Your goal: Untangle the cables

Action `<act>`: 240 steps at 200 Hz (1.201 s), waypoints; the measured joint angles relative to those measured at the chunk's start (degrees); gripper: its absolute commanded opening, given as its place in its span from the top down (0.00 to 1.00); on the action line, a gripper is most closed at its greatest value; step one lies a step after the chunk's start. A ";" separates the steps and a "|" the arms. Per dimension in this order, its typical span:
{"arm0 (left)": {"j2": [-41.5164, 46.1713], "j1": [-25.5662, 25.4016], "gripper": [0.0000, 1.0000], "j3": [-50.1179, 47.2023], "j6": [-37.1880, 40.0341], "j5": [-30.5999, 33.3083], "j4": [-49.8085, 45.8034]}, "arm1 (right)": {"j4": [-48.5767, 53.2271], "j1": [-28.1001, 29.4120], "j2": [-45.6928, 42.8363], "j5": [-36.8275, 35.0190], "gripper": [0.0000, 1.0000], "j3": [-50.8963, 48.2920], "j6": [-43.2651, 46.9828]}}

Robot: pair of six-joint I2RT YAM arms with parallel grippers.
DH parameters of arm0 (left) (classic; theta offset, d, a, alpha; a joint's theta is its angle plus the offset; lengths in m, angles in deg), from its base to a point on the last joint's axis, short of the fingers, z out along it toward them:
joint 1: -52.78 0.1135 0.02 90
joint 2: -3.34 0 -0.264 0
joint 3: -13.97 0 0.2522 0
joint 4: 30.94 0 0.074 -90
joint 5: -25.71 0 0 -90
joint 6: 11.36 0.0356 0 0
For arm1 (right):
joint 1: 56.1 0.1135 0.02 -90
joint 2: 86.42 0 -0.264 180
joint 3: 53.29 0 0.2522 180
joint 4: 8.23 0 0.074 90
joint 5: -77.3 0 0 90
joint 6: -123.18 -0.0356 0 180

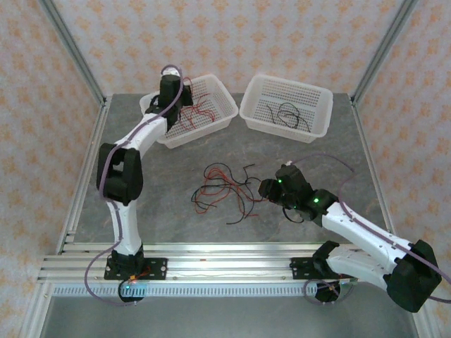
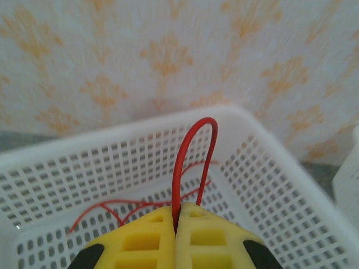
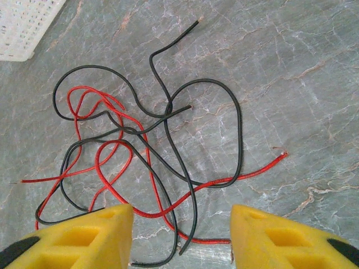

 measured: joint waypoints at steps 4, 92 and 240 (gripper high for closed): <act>-0.87 0.00 1.00 0.13 0.00 -0.09 -0.07 | 0.00 0.04 0.00 0.00 0.52 0.00 -0.11; -13.16 0.00 1.00 9.99 -3.34 3.04 -10.95 | 0.59 1.75 1.51 -0.09 0.52 0.00 -1.03; -11.17 -0.02 0.12 17.88 -6.25 4.68 -22.36 | 2.43 6.47 9.70 -1.77 0.52 1.38 -2.99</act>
